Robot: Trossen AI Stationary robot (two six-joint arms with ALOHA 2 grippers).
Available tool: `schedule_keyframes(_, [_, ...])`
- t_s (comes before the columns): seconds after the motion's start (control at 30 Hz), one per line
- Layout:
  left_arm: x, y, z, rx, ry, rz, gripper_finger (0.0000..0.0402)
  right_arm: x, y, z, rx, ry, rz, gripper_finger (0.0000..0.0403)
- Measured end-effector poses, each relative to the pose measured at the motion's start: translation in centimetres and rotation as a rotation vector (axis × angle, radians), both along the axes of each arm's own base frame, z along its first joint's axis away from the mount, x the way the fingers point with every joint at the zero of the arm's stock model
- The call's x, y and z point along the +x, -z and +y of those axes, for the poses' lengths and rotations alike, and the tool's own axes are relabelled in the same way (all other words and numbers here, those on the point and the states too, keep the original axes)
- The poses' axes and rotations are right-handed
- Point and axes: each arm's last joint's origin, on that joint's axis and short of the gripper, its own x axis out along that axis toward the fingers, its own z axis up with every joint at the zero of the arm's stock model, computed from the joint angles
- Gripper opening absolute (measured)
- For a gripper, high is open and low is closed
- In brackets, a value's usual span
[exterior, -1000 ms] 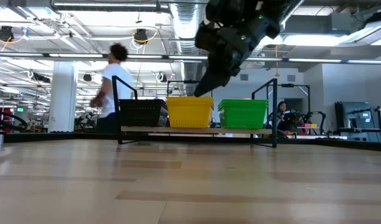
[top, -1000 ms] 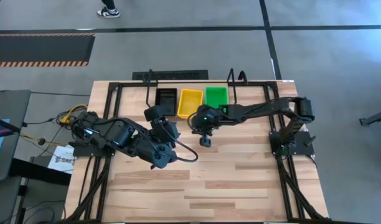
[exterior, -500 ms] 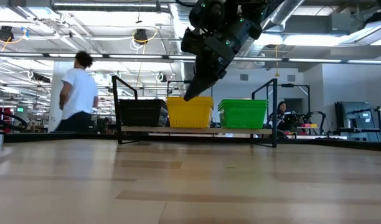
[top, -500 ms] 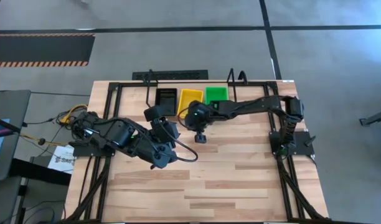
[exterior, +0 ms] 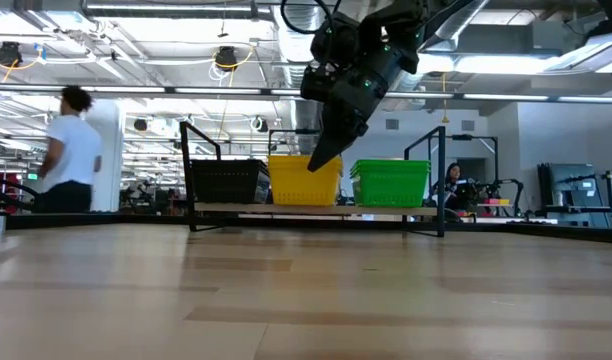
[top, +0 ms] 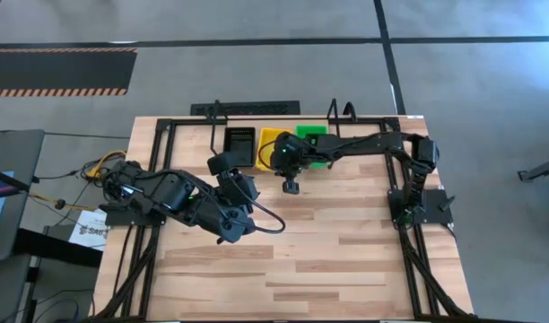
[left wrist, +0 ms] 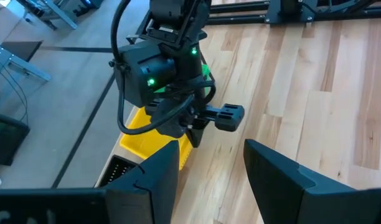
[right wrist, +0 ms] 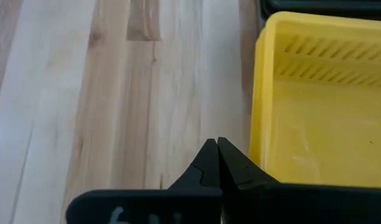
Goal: Stack baskets on shelf by color
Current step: Adjust the stacked bins on the shelf, then return to Home Position
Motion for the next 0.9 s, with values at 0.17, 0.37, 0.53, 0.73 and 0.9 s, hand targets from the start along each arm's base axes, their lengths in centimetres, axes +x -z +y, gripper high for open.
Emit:
schedule_keyframes(0.17, [0.0, 0.0, 0.0, 0.000, 0.000, 0.000, 0.0169, -0.2, 0.0, -0.7, -0.009, 0.006, 0.000, 0.0000])
schedule_keyframes(0.37, [0.0, 0.0, 0.0, 0.000, 0.000, 0.000, 0.0169, -0.5, -0.6, -1.1, -0.015, 0.018, -0.007, 0.0000])
schedule_keyframes(0.53, [0.0, 0.0, 0.0, 0.001, 0.001, 0.001, 0.0169, -1.0, -2.3, 0.1, -0.020, -0.004, -0.040, 0.0000])
schedule_keyframes(0.73, [0.0, 0.0, 0.0, 0.001, 0.001, 0.001, 0.0169, -2.9, -6.6, 3.2, -0.009, -0.045, -0.111, 0.0000])
schedule_keyframes(0.9, [-0.1, 0.0, -0.4, 0.000, 0.012, 0.000, 0.0169, -6.0, -11.3, 5.3, -0.001, -0.051, -0.225, 0.0000])
